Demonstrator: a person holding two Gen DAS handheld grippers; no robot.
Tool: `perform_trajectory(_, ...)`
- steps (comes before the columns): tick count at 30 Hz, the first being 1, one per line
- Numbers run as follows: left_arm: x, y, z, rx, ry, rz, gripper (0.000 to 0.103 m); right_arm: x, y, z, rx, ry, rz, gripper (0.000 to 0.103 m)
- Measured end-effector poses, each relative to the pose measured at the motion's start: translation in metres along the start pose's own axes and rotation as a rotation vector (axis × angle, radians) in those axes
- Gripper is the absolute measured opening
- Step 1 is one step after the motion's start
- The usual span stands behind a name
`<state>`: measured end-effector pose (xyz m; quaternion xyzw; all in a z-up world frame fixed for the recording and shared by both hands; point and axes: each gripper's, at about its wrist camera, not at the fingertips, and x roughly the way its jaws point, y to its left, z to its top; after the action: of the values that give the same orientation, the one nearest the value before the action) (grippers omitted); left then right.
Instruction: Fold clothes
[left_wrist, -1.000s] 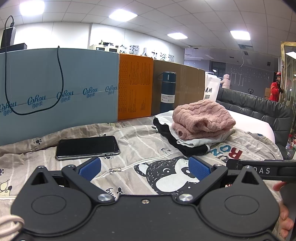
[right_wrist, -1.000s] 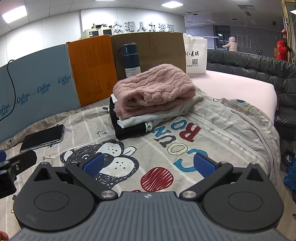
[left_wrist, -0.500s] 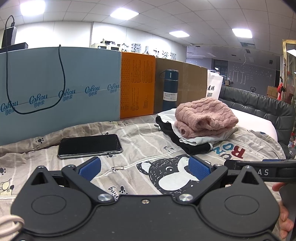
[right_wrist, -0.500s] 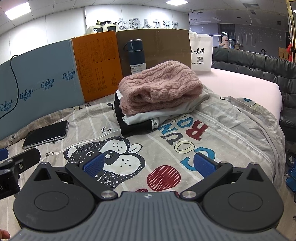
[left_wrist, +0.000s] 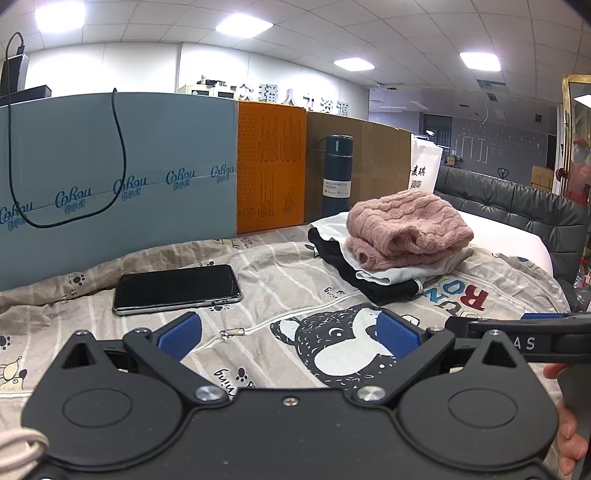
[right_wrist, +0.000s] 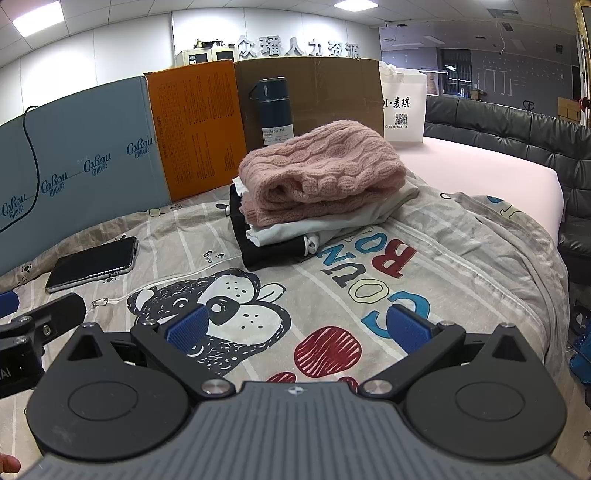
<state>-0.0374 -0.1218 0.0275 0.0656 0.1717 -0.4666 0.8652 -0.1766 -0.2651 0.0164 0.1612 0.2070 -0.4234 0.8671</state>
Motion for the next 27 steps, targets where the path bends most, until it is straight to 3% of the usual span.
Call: perform_trajectory(27, 0.0019, 0.0004, -0.0012, 0.005, 0.011, 0.002, 0.103, -0.001, -0.0005, -0.0006, 0.0, -0.001, -0.001, 0.103)
